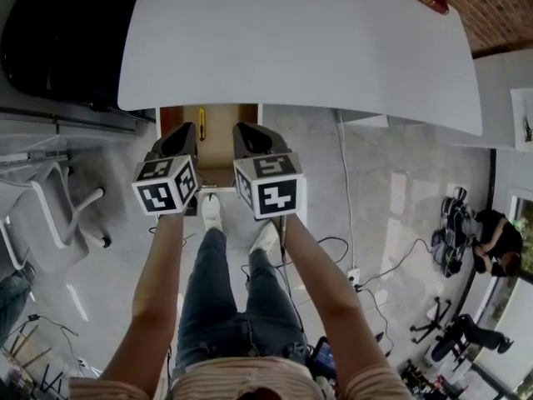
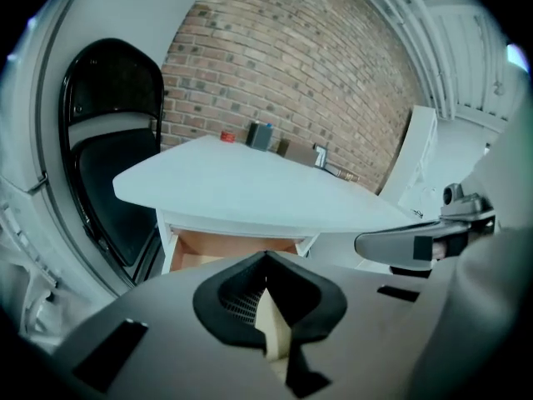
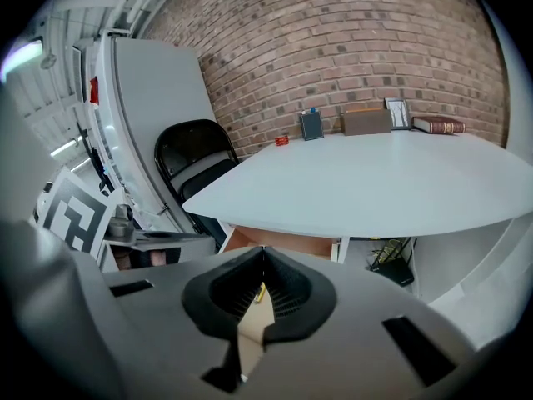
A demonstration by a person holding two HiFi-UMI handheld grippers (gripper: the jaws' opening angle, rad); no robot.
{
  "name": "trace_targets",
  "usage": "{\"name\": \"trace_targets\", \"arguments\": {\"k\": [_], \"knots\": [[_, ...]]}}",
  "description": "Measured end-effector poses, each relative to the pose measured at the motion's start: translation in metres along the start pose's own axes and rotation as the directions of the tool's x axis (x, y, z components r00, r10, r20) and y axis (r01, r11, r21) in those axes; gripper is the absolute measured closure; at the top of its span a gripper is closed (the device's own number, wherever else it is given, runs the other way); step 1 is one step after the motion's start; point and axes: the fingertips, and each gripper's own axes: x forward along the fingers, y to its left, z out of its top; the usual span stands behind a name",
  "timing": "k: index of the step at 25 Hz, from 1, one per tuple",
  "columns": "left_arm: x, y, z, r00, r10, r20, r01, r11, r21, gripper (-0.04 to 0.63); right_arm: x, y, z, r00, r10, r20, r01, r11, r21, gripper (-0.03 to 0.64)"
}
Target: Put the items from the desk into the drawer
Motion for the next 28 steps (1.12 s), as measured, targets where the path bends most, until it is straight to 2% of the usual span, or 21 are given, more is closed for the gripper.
{"name": "trace_targets", "arguments": {"k": [9,17,23,28], "knots": [[-0.053,-0.039,0.048,0.992,-0.033,0.12,0.027,0.998,0.051,0.586,-0.054,-0.003,0.038,0.993,0.037,0.108,-0.029,0.997,-0.072,0.6],[-0.086,-0.067,0.066,0.98,-0.076,0.182,0.061,0.994,0.086,0.586,-0.107,0.0,0.067,0.977,0.061,0.202,-0.047,0.996,-0.074,0.6],[-0.114,-0.079,0.079,0.971,-0.085,0.225,0.065,0.993,0.094,0.586,-0.141,-0.001,0.074,0.97,0.053,0.236,-0.03,0.994,-0.102,0.6],[-0.138,-0.096,0.089,0.958,-0.119,0.262,0.085,0.987,0.135,0.586,-0.167,0.002,0.078,0.961,0.053,0.272,-0.024,0.993,-0.111,0.6]]}}
